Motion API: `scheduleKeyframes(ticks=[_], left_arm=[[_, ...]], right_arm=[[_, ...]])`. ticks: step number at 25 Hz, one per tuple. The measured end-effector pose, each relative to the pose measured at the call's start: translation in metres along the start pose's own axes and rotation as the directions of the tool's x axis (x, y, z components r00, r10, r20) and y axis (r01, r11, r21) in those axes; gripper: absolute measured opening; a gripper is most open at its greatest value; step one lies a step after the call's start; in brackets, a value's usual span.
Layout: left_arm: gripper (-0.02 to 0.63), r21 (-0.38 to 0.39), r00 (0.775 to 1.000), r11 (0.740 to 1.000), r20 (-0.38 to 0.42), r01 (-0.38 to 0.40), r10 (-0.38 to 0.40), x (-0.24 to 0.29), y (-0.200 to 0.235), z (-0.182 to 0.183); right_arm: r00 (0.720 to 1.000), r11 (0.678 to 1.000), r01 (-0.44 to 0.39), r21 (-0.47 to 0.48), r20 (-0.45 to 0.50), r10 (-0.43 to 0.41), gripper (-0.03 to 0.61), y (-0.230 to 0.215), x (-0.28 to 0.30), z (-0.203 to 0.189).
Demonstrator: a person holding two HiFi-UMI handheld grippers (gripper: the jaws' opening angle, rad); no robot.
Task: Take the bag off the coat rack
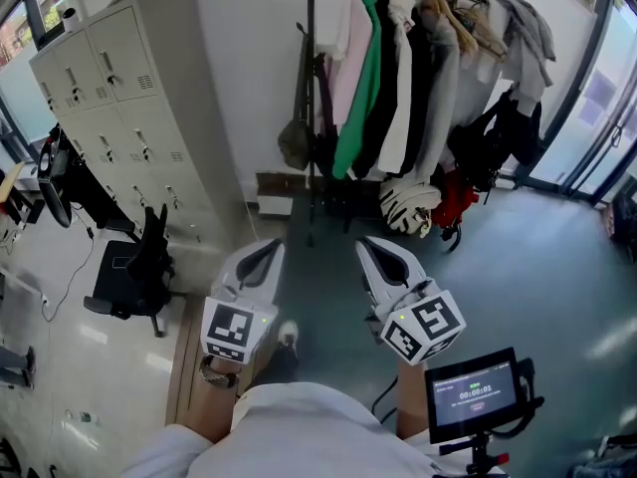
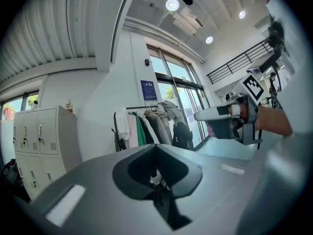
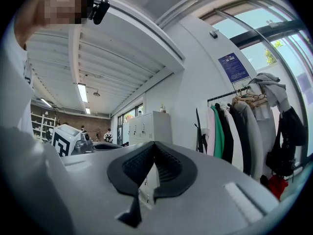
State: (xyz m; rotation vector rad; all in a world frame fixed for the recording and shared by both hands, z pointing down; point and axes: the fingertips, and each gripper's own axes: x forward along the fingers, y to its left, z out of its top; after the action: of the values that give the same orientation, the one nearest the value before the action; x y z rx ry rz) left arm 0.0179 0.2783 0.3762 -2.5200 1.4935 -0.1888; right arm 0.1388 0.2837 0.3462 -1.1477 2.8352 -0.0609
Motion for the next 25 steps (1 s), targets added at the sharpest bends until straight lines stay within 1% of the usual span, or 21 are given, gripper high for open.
scheduleKeyframes(ticks=[5,12,17,21,25], left_arm=[[0.002,-0.012,1.0,1.0,0.003,0.014,-0.014,0.03,0.018,-0.011],[0.001,-0.012,1.0,1.0,0.005,0.021,-0.021,0.087,0.07,-0.025],[0.001,-0.02,1.0,1.0,0.0,0.023,-0.023,0.129,0.118,-0.029],[0.001,-0.03,0.999,0.999,-0.007,0.037,-0.037,0.163,0.147,-0.036],[0.002,-0.033,0.999,0.999,-0.007,0.043,-0.044,0.194,0.172,-0.048]], right_arm=[[1.0,1.0,0.014,0.002,-0.005,-0.014,0.002,-0.023,0.025,-0.002],[0.999,0.999,0.045,0.007,0.013,-0.045,0.002,-0.067,0.086,0.002],[0.999,1.0,0.031,-0.005,0.025,-0.031,0.002,-0.088,0.14,0.011],[1.0,0.999,0.017,0.032,-0.001,-0.017,0.002,-0.108,0.181,0.011],[1.0,0.999,0.008,0.035,0.017,-0.009,0.002,-0.128,0.212,0.01]])
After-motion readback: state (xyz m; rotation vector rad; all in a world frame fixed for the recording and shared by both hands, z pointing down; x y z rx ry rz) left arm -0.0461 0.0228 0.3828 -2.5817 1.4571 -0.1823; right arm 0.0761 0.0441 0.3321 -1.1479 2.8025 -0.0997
